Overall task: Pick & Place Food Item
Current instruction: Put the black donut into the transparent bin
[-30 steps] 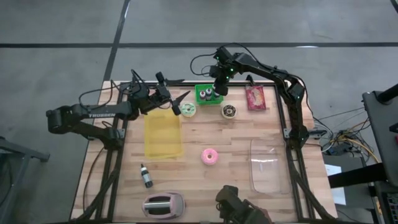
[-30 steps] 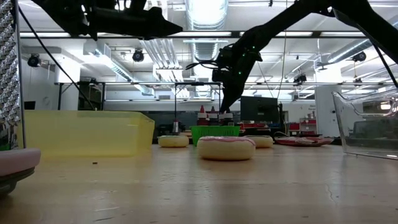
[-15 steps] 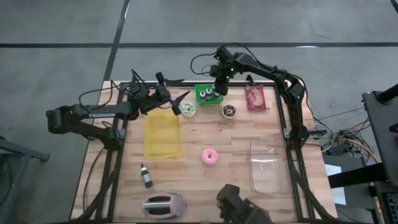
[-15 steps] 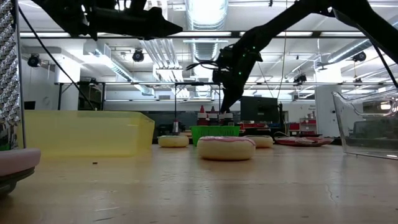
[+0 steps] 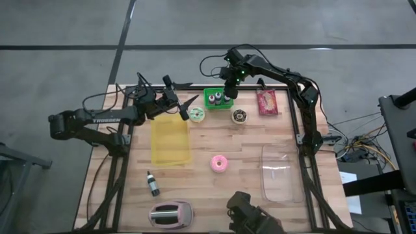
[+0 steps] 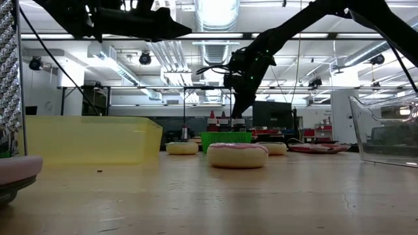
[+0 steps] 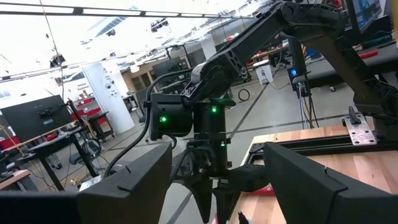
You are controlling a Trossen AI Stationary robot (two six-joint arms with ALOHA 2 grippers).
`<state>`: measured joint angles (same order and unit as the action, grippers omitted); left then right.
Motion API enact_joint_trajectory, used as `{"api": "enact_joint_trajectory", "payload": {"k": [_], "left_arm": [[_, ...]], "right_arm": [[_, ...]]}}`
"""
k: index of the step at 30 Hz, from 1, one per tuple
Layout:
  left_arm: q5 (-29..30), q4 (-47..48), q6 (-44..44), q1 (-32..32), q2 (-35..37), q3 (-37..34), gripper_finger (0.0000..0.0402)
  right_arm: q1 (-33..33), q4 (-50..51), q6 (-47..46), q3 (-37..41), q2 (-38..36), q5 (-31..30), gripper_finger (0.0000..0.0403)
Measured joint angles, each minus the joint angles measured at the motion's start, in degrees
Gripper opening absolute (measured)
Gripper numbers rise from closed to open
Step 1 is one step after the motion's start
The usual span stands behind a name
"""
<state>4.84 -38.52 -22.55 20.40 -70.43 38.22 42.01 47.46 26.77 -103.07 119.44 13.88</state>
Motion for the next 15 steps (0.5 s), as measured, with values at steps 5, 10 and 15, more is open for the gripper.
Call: {"api": "enact_joint_trajectory", "payload": {"k": [5, 10, 15], "left_arm": [[0.0, 0.0, 0.0, 0.0, 0.0, 0.0, 0.0257], [-0.1, 0.0, 0.0, 0.0, 0.0, 0.0, 0.0257], [-0.1, 0.0, -0.2, 0.0, 0.0, 0.0, 0.0257]], "right_arm": [[0.0, -0.5, 0.2, -0.4, 0.0, -0.4, 0.0175], [0.0, -0.5, 0.1, -1.9, 0.0, -0.5, 0.0184], [0.0, -0.5, -0.1, -5.4, 0.0, -0.5, 0.0182]]}}
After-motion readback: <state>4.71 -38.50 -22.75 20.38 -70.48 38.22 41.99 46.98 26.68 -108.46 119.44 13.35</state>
